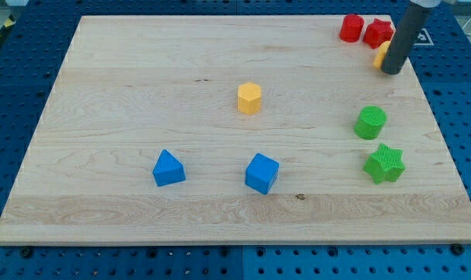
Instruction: Push the yellow hexagon to the top right of the board
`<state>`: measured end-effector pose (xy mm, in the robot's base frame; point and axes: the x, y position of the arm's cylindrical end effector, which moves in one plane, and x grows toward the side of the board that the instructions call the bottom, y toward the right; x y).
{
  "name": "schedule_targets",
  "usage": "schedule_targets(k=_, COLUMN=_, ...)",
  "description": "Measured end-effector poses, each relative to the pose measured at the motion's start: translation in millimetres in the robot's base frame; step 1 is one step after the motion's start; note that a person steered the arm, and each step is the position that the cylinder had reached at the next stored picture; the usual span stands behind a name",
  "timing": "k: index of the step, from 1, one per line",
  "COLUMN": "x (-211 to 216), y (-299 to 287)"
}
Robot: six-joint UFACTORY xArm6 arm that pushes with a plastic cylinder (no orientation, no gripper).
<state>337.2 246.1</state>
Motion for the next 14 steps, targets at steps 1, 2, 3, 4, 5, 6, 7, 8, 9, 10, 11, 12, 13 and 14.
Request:
schedule_targets(k=1, x=-29.4, y=-1.7)
schedule_targets(k=2, x=-50.4, y=-2.1)
schedule_targets(k=3, x=-28.5, y=-2.1)
schedule_targets(k=4, x=20.4, y=-8.7)
schedule_targets(k=5, x=31.9, y=-62.0)
schedule_targets(k=6, x=27.7, y=-134.0)
schedule_targets(k=7, x=27.6, y=-217.3)
schedule_targets(k=8, x=27.6, y=-288.2)
schedule_targets(k=9, x=39.6, y=-317.8)
schedule_targets(k=10, x=71.8, y=-311.4)
schedule_targets(k=11, x=85.2, y=-285.8)
schedule_targets(k=12, x=85.2, y=-237.9)
schedule_targets(k=13, x=81.9, y=-181.5)
schedule_targets(k=14, x=81.1, y=-155.4)
